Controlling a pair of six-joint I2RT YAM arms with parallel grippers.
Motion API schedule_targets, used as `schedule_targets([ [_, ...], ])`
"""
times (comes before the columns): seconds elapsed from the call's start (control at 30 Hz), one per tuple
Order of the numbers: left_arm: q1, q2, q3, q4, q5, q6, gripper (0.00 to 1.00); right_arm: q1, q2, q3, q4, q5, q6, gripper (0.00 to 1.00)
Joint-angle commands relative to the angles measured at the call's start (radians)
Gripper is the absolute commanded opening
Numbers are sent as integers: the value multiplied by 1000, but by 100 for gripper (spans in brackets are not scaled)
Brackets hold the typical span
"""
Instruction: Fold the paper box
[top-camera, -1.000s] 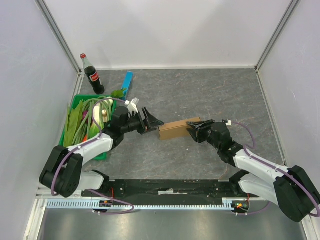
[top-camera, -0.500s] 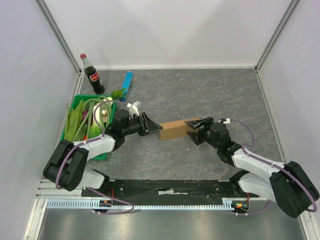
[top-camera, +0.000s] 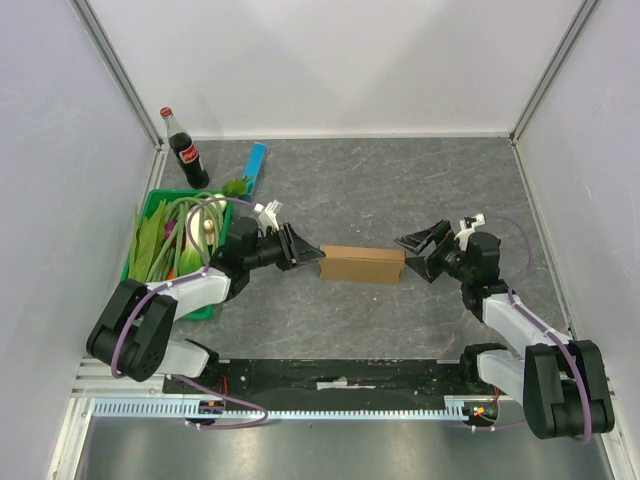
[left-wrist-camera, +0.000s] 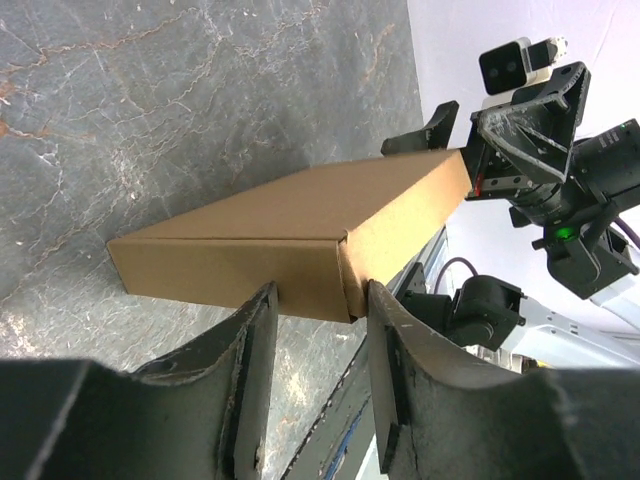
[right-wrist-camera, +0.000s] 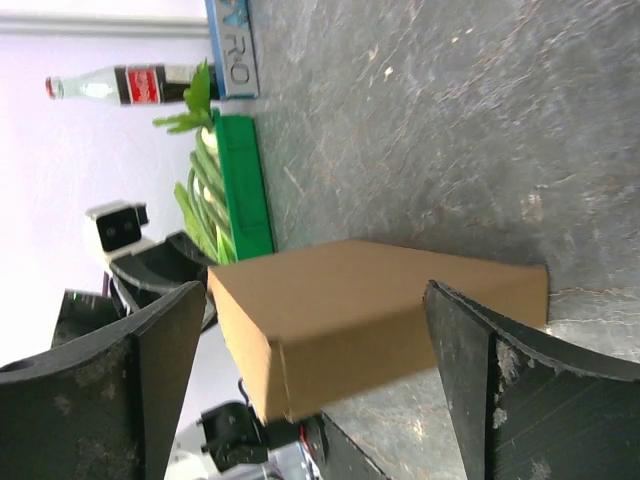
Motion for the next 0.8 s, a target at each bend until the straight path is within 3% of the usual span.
schedule_targets([
  [0.0, 6, 45, -7, -159, -59, 106, 43, -28, 40, 37, 73, -224, -94, 98],
  [0.23, 6, 39, -4, -163, -55, 97, 43, -30, 65, 29, 90, -247, -112, 94],
  [0.33, 6, 32, -4, -177, -59, 103, 43, -31, -19, 122, -253, -118, -402, 98],
  [0.4, 6, 24, -1, -186, -61, 109, 43, -30, -83, 170, -410, -80, -463, 98],
  [0.7, 4, 13, 22, -211, -61, 115, 43, -33, -173, 158, -495, -107, -441, 97],
  [0.77, 4, 12, 19, -212, -61, 115, 43, -35, -180, 158, -497, -107, -428, 93],
])
